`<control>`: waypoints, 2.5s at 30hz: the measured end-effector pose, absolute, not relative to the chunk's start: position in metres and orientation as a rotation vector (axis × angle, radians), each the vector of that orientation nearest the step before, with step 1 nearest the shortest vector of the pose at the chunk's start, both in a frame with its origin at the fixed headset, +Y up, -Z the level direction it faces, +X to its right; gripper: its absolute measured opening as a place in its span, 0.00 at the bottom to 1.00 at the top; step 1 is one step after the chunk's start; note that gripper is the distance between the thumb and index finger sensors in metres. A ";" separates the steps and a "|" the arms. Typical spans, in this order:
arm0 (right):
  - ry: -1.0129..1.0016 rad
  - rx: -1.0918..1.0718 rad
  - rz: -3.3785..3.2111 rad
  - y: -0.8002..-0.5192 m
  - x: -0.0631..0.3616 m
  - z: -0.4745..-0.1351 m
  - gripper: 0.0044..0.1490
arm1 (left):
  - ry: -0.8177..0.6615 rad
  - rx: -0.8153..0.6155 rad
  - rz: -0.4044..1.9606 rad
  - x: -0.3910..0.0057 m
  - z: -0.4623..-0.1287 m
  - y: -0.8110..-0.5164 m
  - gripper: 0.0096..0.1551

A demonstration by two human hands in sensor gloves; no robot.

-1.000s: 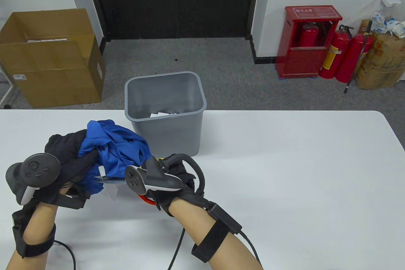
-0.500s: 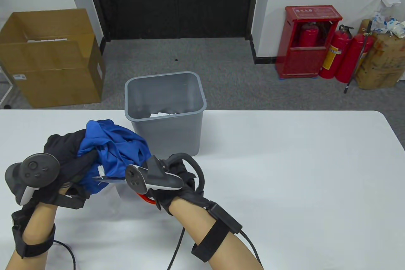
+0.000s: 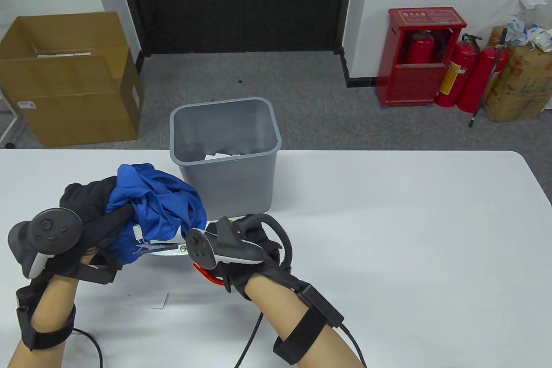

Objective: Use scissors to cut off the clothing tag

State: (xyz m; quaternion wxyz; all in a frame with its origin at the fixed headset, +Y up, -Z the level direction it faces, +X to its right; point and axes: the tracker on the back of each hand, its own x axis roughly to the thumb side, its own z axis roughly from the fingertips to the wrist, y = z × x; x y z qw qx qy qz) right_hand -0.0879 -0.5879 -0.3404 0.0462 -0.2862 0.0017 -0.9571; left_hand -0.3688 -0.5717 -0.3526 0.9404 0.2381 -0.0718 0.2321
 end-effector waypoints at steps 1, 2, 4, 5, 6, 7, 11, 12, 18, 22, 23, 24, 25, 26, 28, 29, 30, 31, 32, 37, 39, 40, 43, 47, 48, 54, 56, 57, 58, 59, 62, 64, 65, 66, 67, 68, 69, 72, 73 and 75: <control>0.007 -0.880 -2.928 -0.587 -0.086 -0.339 0.49 | -0.146 0.486 0.473 -0.369 -0.353 -0.572 0.32; 0.011 -0.887 -2.933 -0.587 -0.082 -0.338 0.49 | -0.145 0.485 0.473 -0.369 -0.353 -0.572 0.31; 0.005 -0.890 -2.930 -0.585 -0.077 -0.336 0.49 | -0.143 0.485 0.474 -0.369 -0.353 -0.572 0.31; 0.013 -0.887 -2.926 -0.583 -0.072 -0.334 0.49 | -0.141 0.485 0.473 -0.369 -0.354 -0.572 0.31; 0.021 -0.881 -2.929 -0.582 -0.069 -0.333 0.49 | -0.139 0.484 0.472 -0.370 -0.354 -0.572 0.31; 0.033 -0.868 -2.942 -0.581 -0.063 -0.332 0.49 | -0.136 0.485 0.472 -0.370 -0.355 -0.573 0.32; 0.068 -0.791 -2.992 -0.580 -0.039 -0.335 0.49 | -0.127 0.483 0.473 -0.373 -0.357 -0.574 0.32; 0.077 -0.759 -2.993 -0.581 -0.030 -0.337 0.49 | -0.123 0.481 0.474 -0.374 -0.357 -0.574 0.32; 0.054 -0.541 -2.981 -0.595 0.015 -0.358 0.49 | -0.115 0.474 0.471 -0.374 -0.360 -0.576 0.32; 0.018 -0.372 -3.015 -0.617 0.046 -0.376 0.49 | -0.113 0.471 0.470 -0.374 -0.360 -0.576 0.31; 0.001 -0.319 -3.022 -0.625 0.055 -0.381 0.49 | -0.112 0.470 0.470 -0.374 -0.360 -0.576 0.32; -0.008 -0.285 -3.024 -0.631 0.061 -0.384 0.50 | -0.112 0.470 0.470 -0.374 -0.360 -0.576 0.32; -0.024 -0.252 -3.024 -0.638 0.067 -0.388 0.50 | -0.111 0.470 0.470 -0.374 -0.360 -0.576 0.31; -0.069 -0.194 -3.031 -0.649 0.078 -0.394 0.50 | -0.110 0.470 0.470 -0.374 -0.360 -0.576 0.31; -0.144 -0.103 -3.056 -0.670 0.093 -0.405 0.50 | -0.110 0.470 0.470 -0.374 -0.360 -0.576 0.31; -0.189 -0.047 -3.068 -0.683 0.102 -0.411 0.49 | -0.110 0.469 0.469 -0.374 -0.360 -0.577 0.31; -0.220 0.013 -3.081 -0.694 0.110 -0.416 0.49 | -0.111 0.470 0.467 -0.374 -0.360 -0.577 0.32; -0.245 0.060 -3.087 -0.702 0.115 -0.419 0.49 | -0.111 0.470 0.465 -0.374 -0.360 -0.577 0.32; -0.268 0.121 -3.090 -0.711 0.121 -0.424 0.48 | -0.111 0.470 0.462 -0.374 -0.360 -0.577 0.32; -0.288 0.413 -3.107 -0.744 0.143 -0.439 0.48 | -0.110 0.467 0.461 -0.374 -0.361 -0.578 0.32; -0.290 0.515 -3.090 -0.752 0.147 -0.443 0.48 | -0.109 0.465 0.459 -0.375 -0.362 -0.578 0.32; -0.316 0.568 -3.069 -0.755 0.149 -0.445 0.48 | -0.108 0.463 0.458 -0.375 -0.362 -0.578 0.31; -0.355 0.663 -3.031 -0.762 0.152 -0.450 0.48 | -0.106 0.458 0.459 -0.374 -0.362 -0.579 0.32; -0.462 0.720 -3.045 -0.770 0.155 -0.454 0.48 | -0.105 0.458 0.460 -0.375 -0.362 -0.579 0.31; -0.471 0.723 -3.048 -0.771 0.154 -0.455 0.48 | -0.105 0.458 0.460 -0.375 -0.362 -0.579 0.32; -0.496 0.720 -3.041 -0.770 0.154 -0.457 0.48 | -0.105 0.457 0.460 -0.375 -0.362 -0.579 0.32; -0.513 0.726 -3.039 -0.769 0.153 -0.458 0.48 | -0.106 0.456 0.459 -0.375 -0.362 -0.580 0.32; -0.526 0.738 -3.040 -0.768 0.152 -0.458 0.48 | -0.106 0.456 0.458 -0.375 -0.363 -0.580 0.32; -0.546 0.742 -3.044 -0.767 0.152 -0.458 0.49 | -0.106 0.456 0.456 -0.374 -0.363 -0.580 0.32; -0.563 0.739 -3.042 -0.765 0.151 -0.459 0.49 | -0.106 0.455 0.455 -0.374 -0.363 -0.580 0.32; -0.557 0.747 -3.040 -0.762 0.151 -0.459 0.47 | -0.105 0.449 0.449 -0.373 -0.363 -0.582 0.32; -0.487 0.750 -3.046 -0.759 0.152 -0.458 0.43 | -0.103 0.447 0.444 -0.373 -0.364 -0.583 0.32; -0.461 0.750 -3.046 -0.757 0.152 -0.457 0.43 | -0.101 0.445 0.441 -0.372 -0.364 -0.584 0.32; -0.448 0.735 -3.047 -0.755 0.152 -0.455 0.42 | -0.100 0.441 0.438 -0.372 -0.365 -0.585 0.32; -0.442 0.713 -3.053 -0.753 0.152 -0.454 0.42 | -0.100 0.438 0.435 -0.371 -0.366 -0.586 0.32; -0.422 0.685 -3.065 -0.749 0.152 -0.452 0.42 | -0.098 0.431 0.432 -0.370 -0.367 -0.588 0.32; -0.396 0.667 -3.078 -0.746 0.152 -0.450 0.43 | -0.099 0.427 0.428 -0.369 -0.368 -0.589 0.32; -0.321 0.559 -3.170 -0.731 0.149 -0.441 0.45 | -0.091 0.408 0.411 -0.367 -0.371 -0.593 0.32; -0.309 0.518 -3.195 -0.727 0.147 -0.437 0.46 | -0.087 0.403 0.405 -0.367 -0.372 -0.594 0.32; -0.269 0.404 -3.259 -0.717 0.140 -0.427 0.48 | -0.066 0.386 0.387 -0.370 -0.376 -0.597 0.32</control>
